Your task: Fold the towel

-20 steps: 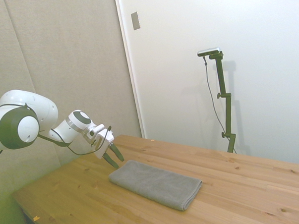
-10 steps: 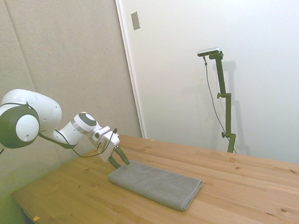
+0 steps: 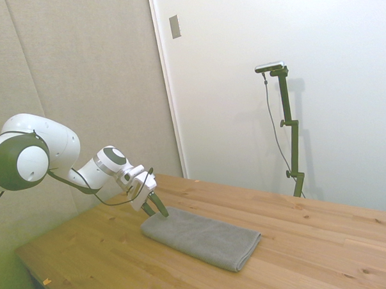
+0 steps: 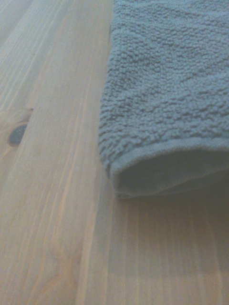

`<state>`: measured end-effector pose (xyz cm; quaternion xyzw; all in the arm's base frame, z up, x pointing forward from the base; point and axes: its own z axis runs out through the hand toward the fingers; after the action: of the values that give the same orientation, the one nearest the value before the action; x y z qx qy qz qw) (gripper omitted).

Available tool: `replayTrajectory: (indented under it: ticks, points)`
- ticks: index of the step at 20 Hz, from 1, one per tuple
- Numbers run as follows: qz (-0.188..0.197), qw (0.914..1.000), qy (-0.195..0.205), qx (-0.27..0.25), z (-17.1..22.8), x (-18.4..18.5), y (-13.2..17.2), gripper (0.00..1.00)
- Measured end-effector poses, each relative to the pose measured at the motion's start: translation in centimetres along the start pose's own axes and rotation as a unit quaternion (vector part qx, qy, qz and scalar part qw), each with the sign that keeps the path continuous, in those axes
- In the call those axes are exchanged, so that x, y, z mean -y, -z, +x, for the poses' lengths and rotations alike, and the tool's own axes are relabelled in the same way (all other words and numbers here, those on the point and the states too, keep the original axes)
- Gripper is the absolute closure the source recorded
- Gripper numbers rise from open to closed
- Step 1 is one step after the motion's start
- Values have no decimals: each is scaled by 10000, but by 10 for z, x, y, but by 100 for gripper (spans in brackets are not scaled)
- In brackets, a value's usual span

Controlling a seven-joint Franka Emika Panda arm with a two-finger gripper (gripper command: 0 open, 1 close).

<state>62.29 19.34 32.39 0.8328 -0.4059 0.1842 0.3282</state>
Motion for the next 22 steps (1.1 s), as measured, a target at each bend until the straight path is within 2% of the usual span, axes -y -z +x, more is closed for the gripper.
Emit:
replayTrajectory:
  ticks: [14, 22]
  points:
    - [299, 9995, -53, 47, 14, -16, 0, 100]
    - [724, 9964, -381, 226, 65, -67, 16, 100]
